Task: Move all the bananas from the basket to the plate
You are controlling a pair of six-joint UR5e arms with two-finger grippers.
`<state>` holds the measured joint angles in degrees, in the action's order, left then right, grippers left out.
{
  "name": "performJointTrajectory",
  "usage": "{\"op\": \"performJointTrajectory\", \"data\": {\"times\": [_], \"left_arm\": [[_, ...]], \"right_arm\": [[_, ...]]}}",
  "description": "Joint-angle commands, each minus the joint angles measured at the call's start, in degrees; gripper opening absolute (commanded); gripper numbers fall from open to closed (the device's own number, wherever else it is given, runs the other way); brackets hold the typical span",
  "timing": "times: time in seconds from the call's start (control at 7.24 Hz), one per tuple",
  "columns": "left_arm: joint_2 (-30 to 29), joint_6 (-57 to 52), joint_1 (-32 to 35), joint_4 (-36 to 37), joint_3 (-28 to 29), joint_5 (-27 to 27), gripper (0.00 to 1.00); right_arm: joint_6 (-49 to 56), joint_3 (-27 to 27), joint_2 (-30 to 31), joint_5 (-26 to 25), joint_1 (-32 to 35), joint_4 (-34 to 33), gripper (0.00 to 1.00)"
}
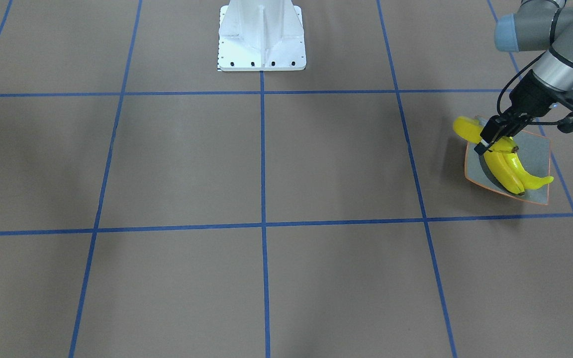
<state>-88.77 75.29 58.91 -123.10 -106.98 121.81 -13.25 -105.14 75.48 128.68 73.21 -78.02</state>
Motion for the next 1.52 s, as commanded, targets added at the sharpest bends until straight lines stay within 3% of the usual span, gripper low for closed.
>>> {"op": "performJointTrajectory", "data": {"times": [0.0, 0.14, 0.69, 0.83, 1.11, 1.38], "left_arm": [[-0.52, -10.74, -0.29, 14.93, -0.16, -9.09, 0.00], [-0.53, -12.25, -0.46, 17.95, -0.60, -11.57, 0.00], [-1.76, -14.91, -1.25, 25.27, -3.68, -11.95, 0.00], [-3.59, -12.90, -2.56, 30.93, -4.98, -12.03, 0.00], [-9.82, -12.27, -5.02, 49.01, -7.11, -16.66, 0.00], [-11.42, -12.53, -6.44, 53.05, -4.23, -18.27, 0.00]], "right_arm": [[6.82, 2.03, 1.77, 2.01, 2.81, 0.15, 1.00], [6.84, 2.13, 1.69, 2.01, 2.90, 0.24, 1.00], [6.84, 2.30, 1.86, 2.01, 2.90, 0.32, 1.00], [6.84, 2.30, 1.86, 1.92, 2.90, 0.33, 1.00], [6.92, 2.30, 2.21, 1.92, 2.90, 0.33, 1.00], [6.92, 2.30, 2.30, 1.75, 2.90, 0.50, 1.00]]}}
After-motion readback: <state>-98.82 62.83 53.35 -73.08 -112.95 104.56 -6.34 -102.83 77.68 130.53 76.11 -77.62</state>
